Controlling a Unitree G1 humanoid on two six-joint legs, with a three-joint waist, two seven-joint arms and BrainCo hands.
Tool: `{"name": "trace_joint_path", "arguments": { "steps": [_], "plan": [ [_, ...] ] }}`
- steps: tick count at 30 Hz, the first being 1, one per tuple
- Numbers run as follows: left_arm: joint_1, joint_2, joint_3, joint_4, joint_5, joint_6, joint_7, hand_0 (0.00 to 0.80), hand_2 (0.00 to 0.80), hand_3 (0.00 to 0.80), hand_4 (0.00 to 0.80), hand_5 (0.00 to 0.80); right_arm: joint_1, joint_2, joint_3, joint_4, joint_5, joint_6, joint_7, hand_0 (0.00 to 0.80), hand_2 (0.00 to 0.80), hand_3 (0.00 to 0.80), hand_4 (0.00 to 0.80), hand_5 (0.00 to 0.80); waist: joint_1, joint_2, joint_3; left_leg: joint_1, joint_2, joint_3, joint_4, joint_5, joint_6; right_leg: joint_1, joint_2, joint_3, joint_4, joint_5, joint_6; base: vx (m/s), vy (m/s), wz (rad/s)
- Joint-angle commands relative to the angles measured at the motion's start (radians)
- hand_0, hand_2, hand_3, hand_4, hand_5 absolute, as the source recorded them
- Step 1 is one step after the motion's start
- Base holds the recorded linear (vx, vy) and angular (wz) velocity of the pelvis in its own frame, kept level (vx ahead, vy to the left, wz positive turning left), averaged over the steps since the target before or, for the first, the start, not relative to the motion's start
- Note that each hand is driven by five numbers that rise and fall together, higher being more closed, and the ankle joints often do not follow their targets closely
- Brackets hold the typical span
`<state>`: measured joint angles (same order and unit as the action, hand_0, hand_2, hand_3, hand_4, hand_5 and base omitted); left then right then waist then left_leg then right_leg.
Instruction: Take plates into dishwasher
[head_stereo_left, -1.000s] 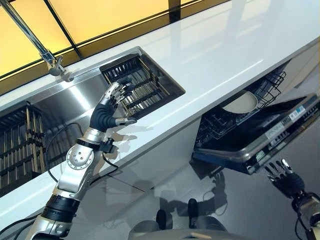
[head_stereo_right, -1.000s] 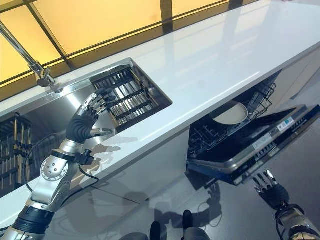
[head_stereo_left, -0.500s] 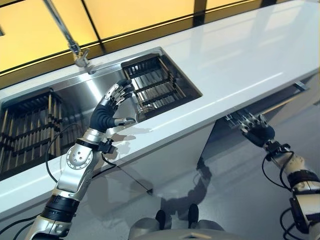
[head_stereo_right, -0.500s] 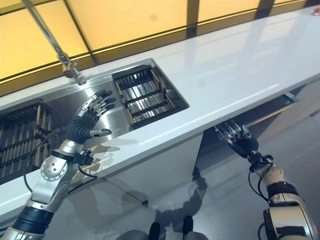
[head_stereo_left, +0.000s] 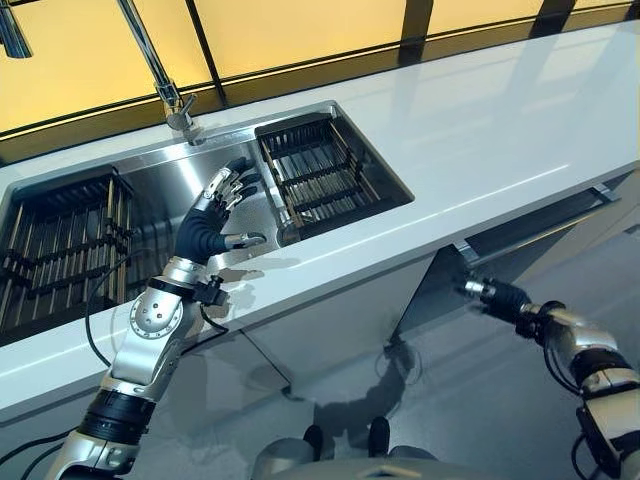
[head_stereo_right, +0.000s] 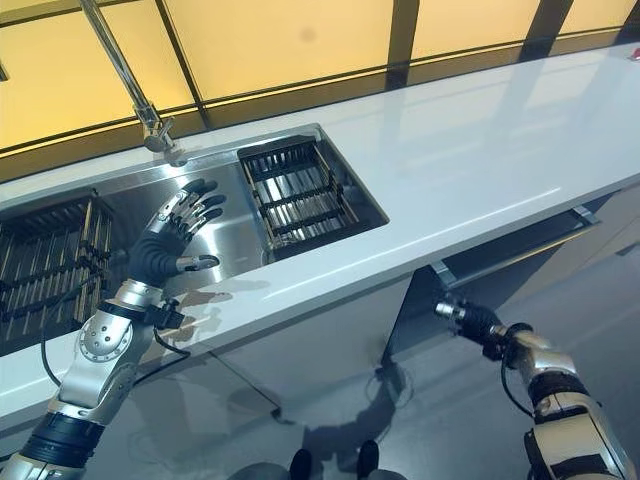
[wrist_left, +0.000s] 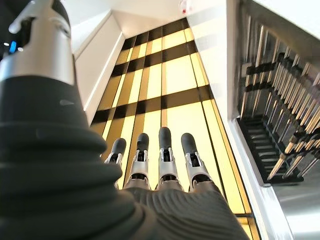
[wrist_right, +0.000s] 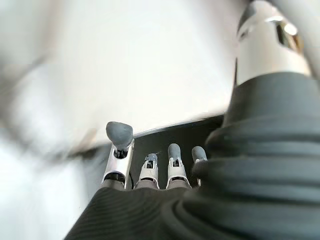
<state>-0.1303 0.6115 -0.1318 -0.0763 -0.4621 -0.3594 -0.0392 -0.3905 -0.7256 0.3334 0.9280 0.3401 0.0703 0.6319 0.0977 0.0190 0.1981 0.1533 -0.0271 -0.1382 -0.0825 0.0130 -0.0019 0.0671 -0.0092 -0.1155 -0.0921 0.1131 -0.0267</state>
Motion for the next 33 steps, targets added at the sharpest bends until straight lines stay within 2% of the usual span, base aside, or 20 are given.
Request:
{"name": "trace_joint_path", "arguments": {
  "steps": [1,3,5,9,12,14,17,23,28,33],
  "plan": [
    [-0.013,0.048,-0.004,-0.022,0.037,-0.063,0.065,0.0,0.0,0.0,0.0,0.0,-0.012,-0.105,0.071,-0.094,-0.209,-0.011,-0.051,0.0,0.0,0.0,0.0,0.0,-0.03,-0.052,-0.023,-0.008,-0.058,0.004,-0.005,-0.019,0.073,0.077,0.022,0.027,0.049,-0.114,0.011,-0.043,0.038,-0.09],
    [-0.007,0.035,-0.002,-0.019,0.055,-0.07,0.08,0.0,0.0,0.0,0.0,0.0,0.011,-0.104,0.088,-0.143,-0.289,0.042,-0.039,0.0,0.0,0.0,0.0,0.0,-0.038,-0.057,-0.026,-0.003,-0.058,0.013,-0.005,-0.023,0.076,0.083,0.024,0.038,0.041,-0.109,0.012,-0.045,0.039,-0.16],
    [-0.005,0.024,0.002,-0.021,0.07,-0.067,0.098,0.0,0.0,0.0,0.0,0.0,0.032,-0.097,0.091,-0.169,-0.33,0.055,-0.042,0.0,0.0,0.0,0.0,0.0,-0.043,-0.06,-0.03,-0.002,-0.058,0.021,-0.005,-0.025,0.077,0.087,0.026,0.046,0.031,-0.102,0.015,-0.046,0.039,-0.13],
    [0.021,0.003,0.03,-0.02,0.103,-0.062,0.139,0.0,0.0,0.0,0.0,0.0,0.126,-0.081,0.044,-0.335,-0.367,0.1,-0.099,0.0,0.0,0.0,0.0,0.0,-0.061,-0.063,-0.044,-0.003,-0.055,0.04,-0.005,-0.025,0.076,0.085,0.029,0.064,0.02,-0.09,0.022,-0.052,0.044,-0.04],
    [0.05,-0.012,0.056,-0.012,0.119,-0.078,0.157,0.0,0.0,0.0,0.0,0.0,0.219,-0.049,-0.025,-0.47,-0.367,0.096,-0.149,0.0,0.0,0.0,0.0,0.0,-0.076,-0.065,-0.053,-0.005,-0.053,0.057,-0.005,-0.027,0.077,0.082,0.031,0.077,0.011,-0.082,0.025,-0.052,0.038,-0.11],
    [0.066,-0.028,0.072,-0.004,0.127,-0.087,0.163,0.0,0.0,0.0,0.0,0.0,0.262,-0.023,-0.061,-0.535,-0.371,0.069,-0.166,0.0,0.0,0.0,0.0,0.0,-0.085,-0.064,-0.058,-0.005,-0.051,0.069,-0.005,-0.028,0.077,0.08,0.032,0.087,0.005,-0.077,0.028,-0.044,0.04,-0.18],
    [0.093,-0.049,0.09,0.001,0.136,-0.121,0.13,0.0,0.0,0.0,0.0,0.0,0.3,0.012,-0.082,-0.585,-0.398,0.06,-0.167,0.0,0.0,0.0,0.0,0.0,-0.088,-0.06,-0.066,-0.008,-0.049,0.079,-0.005,-0.029,0.075,0.071,0.031,0.096,0.005,-0.076,0.032,-0.044,0.036,-0.06],
    [0.134,-0.053,0.11,-0.003,0.156,-0.114,0.187,0.0,0.0,0.0,0.0,0.0,0.302,0.042,-0.08,-0.614,-0.504,0.055,-0.252,0.0,0.0,0.0,0.0,0.0,-0.074,-0.051,-0.078,-0.013,-0.049,0.07,-0.005,-0.024,0.073,0.069,0.026,0.082,0.005,-0.076,0.035,-0.023,0.02,-0.05],
    [0.194,-0.08,0.165,-0.013,0.187,-0.071,0.27,0.0,0.0,0.0,0.0,0.0,0.316,0.053,-0.157,-0.774,-0.581,0.08,-0.415,0.0,0.0,0.0,0.0,0.0,-0.061,-0.046,-0.082,-0.02,-0.056,0.039,-0.005,-0.018,0.077,0.071,0.025,0.065,0.005,-0.08,0.034,-0.015,0.02,0.12],
    [0.267,-0.099,0.224,-0.028,0.187,-0.019,0.294,0.0,0.0,0.0,0.0,0.0,0.377,0.06,-0.237,-0.931,-0.618,0.085,-0.433,0.0,0.0,0.0,0.0,0.0,-0.052,-0.043,-0.088,-0.025,-0.06,0.023,-0.005,-0.021,0.077,0.071,0.021,0.049,0.005,-0.086,0.039,-0.01,0.015,0.21]
  ]
}}
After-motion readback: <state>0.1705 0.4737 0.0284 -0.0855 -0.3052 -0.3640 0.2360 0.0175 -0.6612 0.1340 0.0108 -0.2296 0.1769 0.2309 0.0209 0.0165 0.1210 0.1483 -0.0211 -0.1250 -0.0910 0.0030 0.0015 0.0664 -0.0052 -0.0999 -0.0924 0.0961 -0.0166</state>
